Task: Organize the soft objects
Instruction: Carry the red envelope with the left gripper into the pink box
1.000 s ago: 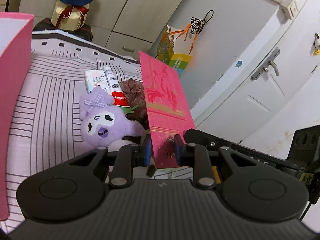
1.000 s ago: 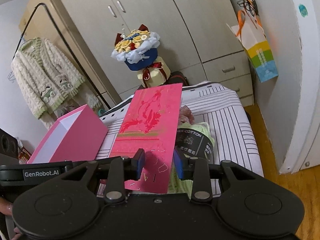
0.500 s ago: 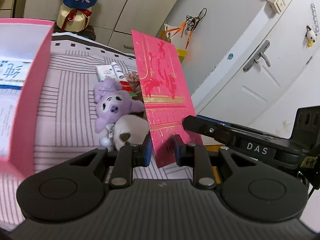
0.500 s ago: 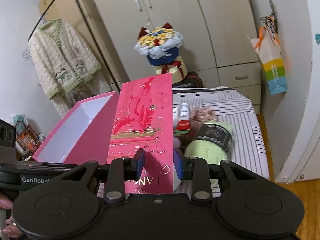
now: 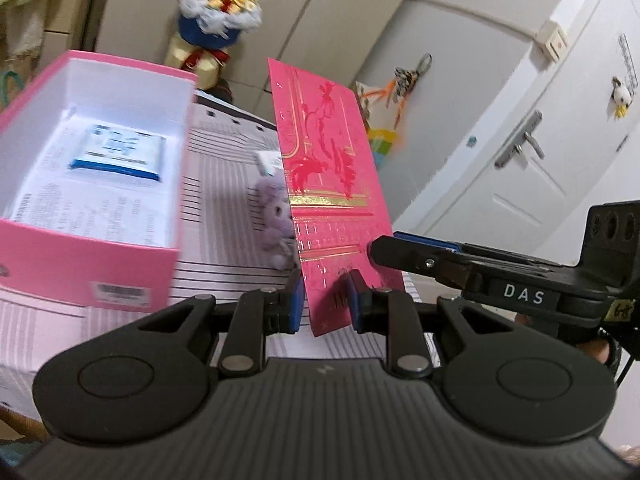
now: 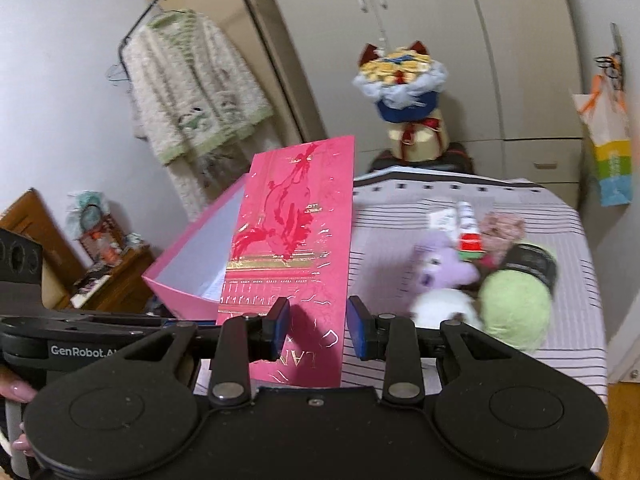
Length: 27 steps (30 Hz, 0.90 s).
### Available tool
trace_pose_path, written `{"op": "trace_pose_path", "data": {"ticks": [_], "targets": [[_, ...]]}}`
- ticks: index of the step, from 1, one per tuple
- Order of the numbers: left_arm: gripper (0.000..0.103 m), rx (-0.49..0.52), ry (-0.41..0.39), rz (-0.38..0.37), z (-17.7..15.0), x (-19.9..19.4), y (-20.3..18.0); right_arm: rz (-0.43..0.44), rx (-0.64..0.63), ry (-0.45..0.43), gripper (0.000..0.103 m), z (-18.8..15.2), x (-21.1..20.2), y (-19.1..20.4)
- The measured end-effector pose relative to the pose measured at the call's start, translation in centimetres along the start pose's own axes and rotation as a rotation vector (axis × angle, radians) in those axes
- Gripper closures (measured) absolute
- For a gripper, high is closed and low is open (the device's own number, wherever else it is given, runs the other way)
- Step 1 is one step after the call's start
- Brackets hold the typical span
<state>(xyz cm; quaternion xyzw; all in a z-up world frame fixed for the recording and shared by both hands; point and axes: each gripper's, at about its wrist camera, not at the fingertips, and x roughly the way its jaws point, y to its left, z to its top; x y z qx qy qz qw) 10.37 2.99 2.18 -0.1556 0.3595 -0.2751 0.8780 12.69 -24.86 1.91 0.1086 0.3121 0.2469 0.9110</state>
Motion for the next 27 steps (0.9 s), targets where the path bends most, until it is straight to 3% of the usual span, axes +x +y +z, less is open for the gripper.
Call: {"op": "trace_pose_path", "data": {"ticks": [11,27], "targets": [[0.081,-0.053,-0.084,0.084,2.4,-3.9,5.1,0.118,0.045,-0.007,0.066,1.9,4.8,4.3],[0.081,-0.14,-0.044,0.139,6.2,-1.6,13.5,0.083,0.04,0.093,0.066,4.3,14.3,6.9]]}}
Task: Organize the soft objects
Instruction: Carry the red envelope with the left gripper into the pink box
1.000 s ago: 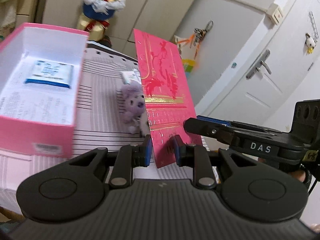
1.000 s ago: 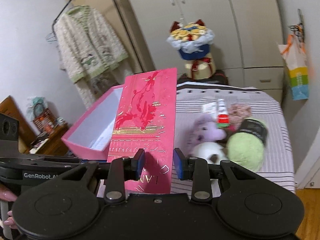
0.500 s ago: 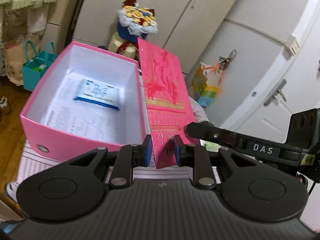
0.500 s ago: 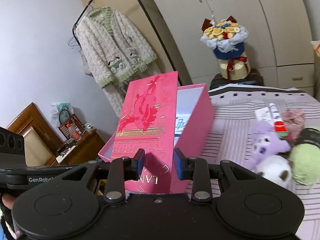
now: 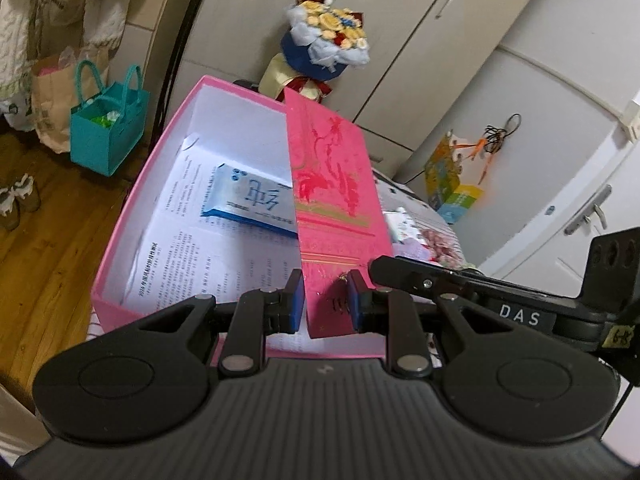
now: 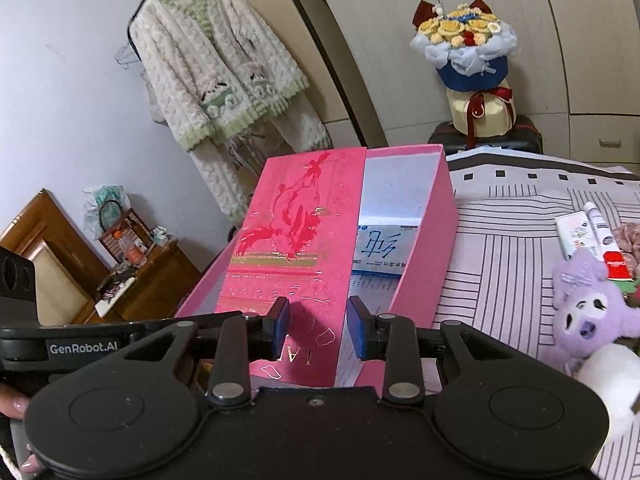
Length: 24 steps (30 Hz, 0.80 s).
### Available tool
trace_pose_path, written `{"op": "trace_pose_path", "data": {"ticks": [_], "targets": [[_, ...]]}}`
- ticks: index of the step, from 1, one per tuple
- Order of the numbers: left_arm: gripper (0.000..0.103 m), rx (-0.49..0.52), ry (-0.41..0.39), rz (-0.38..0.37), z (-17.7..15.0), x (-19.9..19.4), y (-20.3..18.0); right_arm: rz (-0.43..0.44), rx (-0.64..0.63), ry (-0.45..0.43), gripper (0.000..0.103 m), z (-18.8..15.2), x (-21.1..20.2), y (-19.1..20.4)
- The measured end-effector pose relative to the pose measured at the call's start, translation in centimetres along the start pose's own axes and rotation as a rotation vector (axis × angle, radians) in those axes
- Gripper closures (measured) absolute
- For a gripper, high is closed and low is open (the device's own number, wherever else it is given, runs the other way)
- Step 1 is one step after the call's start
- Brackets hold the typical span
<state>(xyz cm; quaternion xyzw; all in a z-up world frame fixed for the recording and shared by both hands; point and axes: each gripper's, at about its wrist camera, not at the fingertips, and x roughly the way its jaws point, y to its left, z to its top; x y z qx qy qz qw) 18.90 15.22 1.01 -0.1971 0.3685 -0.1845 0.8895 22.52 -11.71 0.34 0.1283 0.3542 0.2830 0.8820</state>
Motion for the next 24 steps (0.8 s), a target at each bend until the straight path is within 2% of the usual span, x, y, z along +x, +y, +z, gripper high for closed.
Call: {"op": "trace_pose_path", "data": {"ticks": [12,20,22,24], "targets": [[0.081,-0.03,0.061,-0.007,1.3,3.1,2.9,-0.087,-0.035,0.045,0.065,0.5,3.4,0.7],[0.078,-0.018,0.086,0.022,1.4,4.0,3.2,-0.134,-0.117,0.091,0.063,0.5,4.5,1.6],[0.075,-0.009,0.079,0.052,1.3,4.1,3.1,-0.158,-0.145,0.092,0.063,0.4,4.6,2.0],[0.061,0.016,0.056,0.09,1.1,3.8,2.8,-0.178,-0.175,0.093,0.062,0.2,4.6,2.5]]}}
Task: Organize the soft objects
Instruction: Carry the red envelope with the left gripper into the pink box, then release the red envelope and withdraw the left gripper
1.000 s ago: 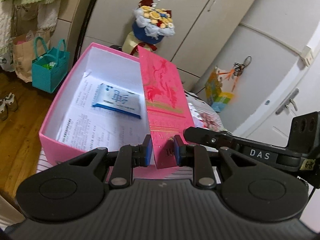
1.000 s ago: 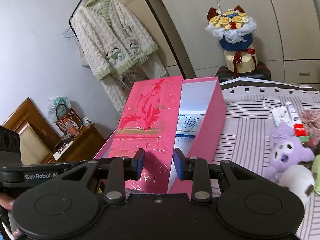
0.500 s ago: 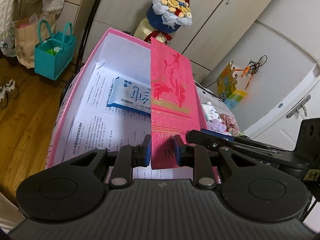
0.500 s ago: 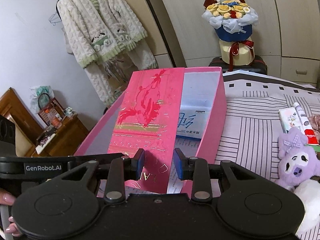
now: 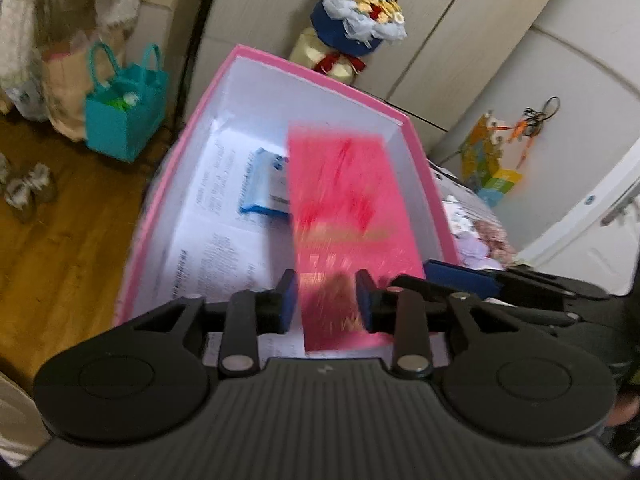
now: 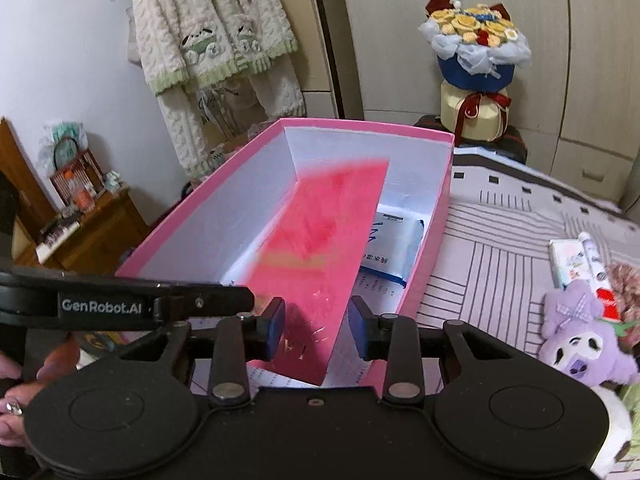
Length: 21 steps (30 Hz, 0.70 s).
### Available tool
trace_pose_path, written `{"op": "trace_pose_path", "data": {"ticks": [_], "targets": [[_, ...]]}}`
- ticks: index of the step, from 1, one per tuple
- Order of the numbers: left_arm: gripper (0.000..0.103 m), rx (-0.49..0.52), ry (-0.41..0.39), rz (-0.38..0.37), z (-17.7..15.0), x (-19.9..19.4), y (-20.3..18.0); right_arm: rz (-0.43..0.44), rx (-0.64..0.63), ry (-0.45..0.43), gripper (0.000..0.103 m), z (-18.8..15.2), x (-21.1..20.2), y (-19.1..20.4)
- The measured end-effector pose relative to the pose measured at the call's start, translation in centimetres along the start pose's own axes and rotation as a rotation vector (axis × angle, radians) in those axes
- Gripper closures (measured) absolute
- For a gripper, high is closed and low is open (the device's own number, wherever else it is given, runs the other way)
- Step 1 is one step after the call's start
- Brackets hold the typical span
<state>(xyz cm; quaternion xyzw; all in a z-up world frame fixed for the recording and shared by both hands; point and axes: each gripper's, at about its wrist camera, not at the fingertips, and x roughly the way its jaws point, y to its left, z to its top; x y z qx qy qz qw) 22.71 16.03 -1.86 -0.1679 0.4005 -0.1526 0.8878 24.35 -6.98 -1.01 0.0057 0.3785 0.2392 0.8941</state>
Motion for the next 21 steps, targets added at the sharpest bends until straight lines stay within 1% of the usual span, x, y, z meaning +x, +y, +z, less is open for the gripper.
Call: {"op": "trace_pose_path", "data": {"ticks": [2,3,4,6,13,17,21], "targets": [[0.058,0.025,-0.021,0.039,-0.3,-0.5,-0.3,-0.019,-0.024,-0.002,0.059,-0.1,-0.2,0.4],[0.057,0.033,-0.025,0.048,-0.3,-0.7,-0.3,-0.031,-0.035,-0.003,0.055,-0.2,-0.3,0.6],[0.056,0.042,-0.028,0.056,-0.4,-1.0,-0.4,-0.039,-0.044,-0.005,0.054,-0.2,-0.4,0.8],[0.053,0.049,-0.03,0.056,-0.4,-1.6,-0.5,-0.038,-0.054,-0.005,0.054,-0.3,-0.7,1.0],[0.049,0.108,-0.055,0.051,-1.0,-4.3,-1.7,-0.048,-0.095,-0.031,0.046,-0.7,-2.6,1.9],[0.047,0.146,-0.071,0.048,-1.6,-5.9,-2.8,-0.055,-0.113,-0.057,0.042,-1.1,-4.2,2.1],[0.045,0.189,-0.084,0.037,-2.2,-7.7,-4.2,-0.041,-0.117,-0.078,0.037,-1.5,-6.4,1.7]]}}
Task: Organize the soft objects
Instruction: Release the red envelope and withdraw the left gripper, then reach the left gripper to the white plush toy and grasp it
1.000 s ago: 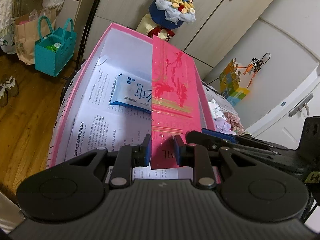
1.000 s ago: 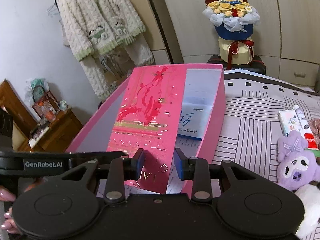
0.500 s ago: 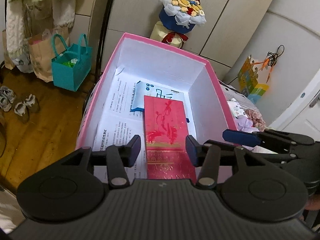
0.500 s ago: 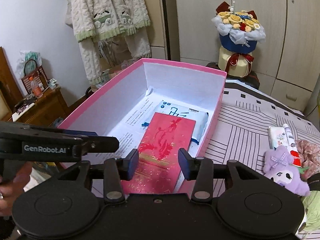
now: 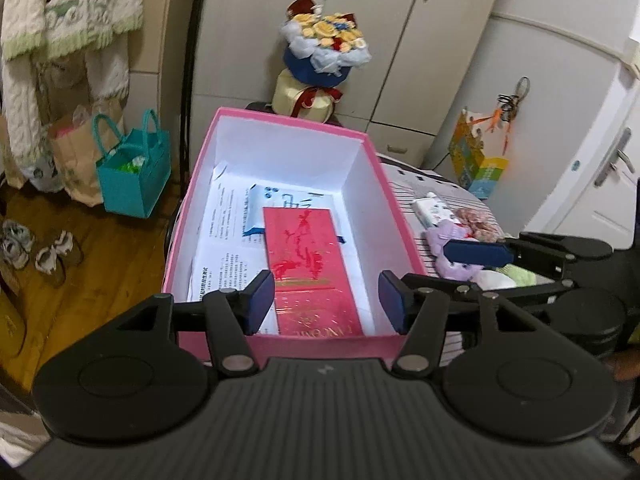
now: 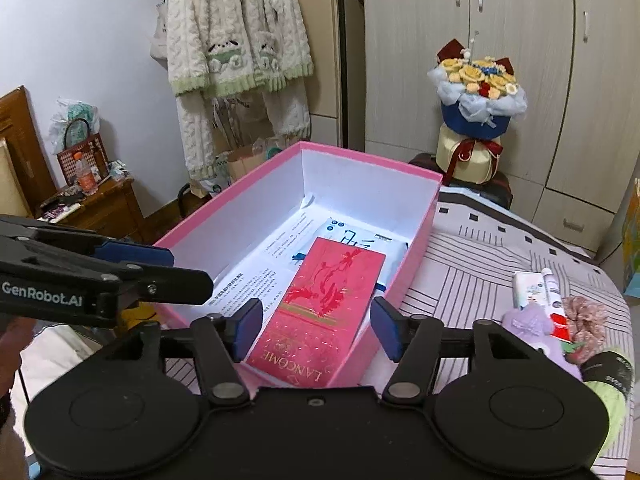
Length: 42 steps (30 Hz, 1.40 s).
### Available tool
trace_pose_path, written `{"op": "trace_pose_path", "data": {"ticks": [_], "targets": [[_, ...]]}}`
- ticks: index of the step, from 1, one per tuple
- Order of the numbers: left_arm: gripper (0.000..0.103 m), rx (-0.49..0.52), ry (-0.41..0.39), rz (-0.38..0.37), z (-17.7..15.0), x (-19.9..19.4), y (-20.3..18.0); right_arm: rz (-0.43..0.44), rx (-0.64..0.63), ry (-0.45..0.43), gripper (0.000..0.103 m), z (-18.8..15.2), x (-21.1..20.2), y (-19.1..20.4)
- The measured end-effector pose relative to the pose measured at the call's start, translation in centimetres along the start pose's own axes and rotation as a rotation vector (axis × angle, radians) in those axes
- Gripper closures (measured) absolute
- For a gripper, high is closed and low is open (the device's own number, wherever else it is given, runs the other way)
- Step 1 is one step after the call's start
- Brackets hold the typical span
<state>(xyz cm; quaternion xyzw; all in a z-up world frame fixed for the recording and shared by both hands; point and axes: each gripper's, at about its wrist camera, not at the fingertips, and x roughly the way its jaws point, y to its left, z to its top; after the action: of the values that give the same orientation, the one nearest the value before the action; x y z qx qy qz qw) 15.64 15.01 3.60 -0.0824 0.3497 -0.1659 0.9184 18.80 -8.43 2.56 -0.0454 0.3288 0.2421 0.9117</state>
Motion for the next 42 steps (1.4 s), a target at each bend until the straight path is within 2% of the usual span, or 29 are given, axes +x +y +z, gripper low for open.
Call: {"op": "trace_pose_path", "data": {"ticks": [6,9,14,21,33,38,42], "targets": [[0.04,0.078,-0.032,-0.032,0.0,-2.8,-2.8,0.073,-0.012,-0.042,0.03,-0.8,-4.6,-2.0],[0.037,0.11,-0.047,-0.049,-0.1,-3.8,-4.5,0.08,-0.019,-0.061,0.029,-1.7,-7.2,-3.5],[0.034,0.183,-0.058,-0.082,-0.5,-5.0,-8.0,0.055,-0.022,-0.09,0.028,-3.8,-11.5,-6.3],[0.032,0.262,-0.04,-0.14,-1.5,-4.2,-12.9,-0.037,-0.019,-0.124,0.024,-7.6,-15.3,-10.3],[0.032,0.292,0.097,-0.239,-2.6,2.2,-17.9,-0.094,0.058,-0.079,0.023,-12.5,-14.8,-15.9],[0.032,0.311,0.118,-0.247,-3.1,4.6,-19.2,-0.067,0.026,-0.061,0.022,-13.9,-13.1,-16.7],[0.032,0.315,0.127,-0.253,-3.6,6.7,-19.8,-0.05,-0.01,-0.05,0.017,-14.7,-11.1,-16.6]]}}
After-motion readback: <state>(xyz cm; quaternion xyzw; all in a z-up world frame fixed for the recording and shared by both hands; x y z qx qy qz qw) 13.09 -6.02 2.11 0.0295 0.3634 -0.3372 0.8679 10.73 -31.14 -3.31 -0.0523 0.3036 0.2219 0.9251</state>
